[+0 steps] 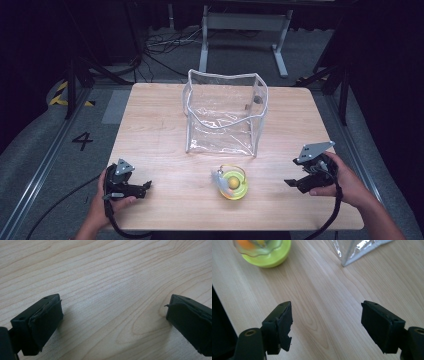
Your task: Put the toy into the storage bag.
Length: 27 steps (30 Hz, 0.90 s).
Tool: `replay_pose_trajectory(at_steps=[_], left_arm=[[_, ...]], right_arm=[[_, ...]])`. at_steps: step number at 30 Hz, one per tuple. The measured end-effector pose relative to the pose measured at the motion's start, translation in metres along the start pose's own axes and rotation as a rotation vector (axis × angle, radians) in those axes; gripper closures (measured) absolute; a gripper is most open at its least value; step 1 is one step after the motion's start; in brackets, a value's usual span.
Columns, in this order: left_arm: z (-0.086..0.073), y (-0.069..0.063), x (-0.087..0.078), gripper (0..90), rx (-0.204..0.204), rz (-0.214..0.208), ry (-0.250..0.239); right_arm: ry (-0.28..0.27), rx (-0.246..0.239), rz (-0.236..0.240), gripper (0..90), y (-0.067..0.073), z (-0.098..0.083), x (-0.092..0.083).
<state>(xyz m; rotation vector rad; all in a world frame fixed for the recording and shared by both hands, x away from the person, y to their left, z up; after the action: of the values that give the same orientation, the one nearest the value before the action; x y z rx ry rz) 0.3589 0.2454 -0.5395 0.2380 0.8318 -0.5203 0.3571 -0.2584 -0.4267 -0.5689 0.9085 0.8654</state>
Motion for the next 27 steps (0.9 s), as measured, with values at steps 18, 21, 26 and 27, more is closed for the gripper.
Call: replay_pose_trajectory(at_steps=[18,21,26,27], left_arm=[[-0.002,0.001,-0.001,1.0,0.004,0.001,-0.004],[-0.002,0.001,-0.001,1.0,0.004,0.001,-0.003],[-0.002,0.001,-0.001,1.0,0.005,0.001,-0.004],[-0.002,0.001,-0.001,1.0,0.005,0.001,-0.003]], right_arm=[[0.028,-0.151,0.029,26.0,0.036,0.064,-0.005],[0.037,-0.188,0.042,26.3,0.046,0.077,-0.006],[0.051,-0.238,0.06,26.6,0.06,0.09,-0.006],[0.052,-0.246,0.063,27.1,0.063,0.093,-0.005]])
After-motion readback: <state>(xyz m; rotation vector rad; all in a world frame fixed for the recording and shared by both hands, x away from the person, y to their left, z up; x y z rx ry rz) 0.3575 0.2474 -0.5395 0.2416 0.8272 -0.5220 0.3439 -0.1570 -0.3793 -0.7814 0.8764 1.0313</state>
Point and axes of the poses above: each handheld gripper's, and its own axes: x roughly forward along the jaws, z roughly out of its top, y roughly to its left, the point moved 6 cm from there along x, roughly forward along the jaws, and after that the axes turned 2 degrees about x, right-handed, at the moved point
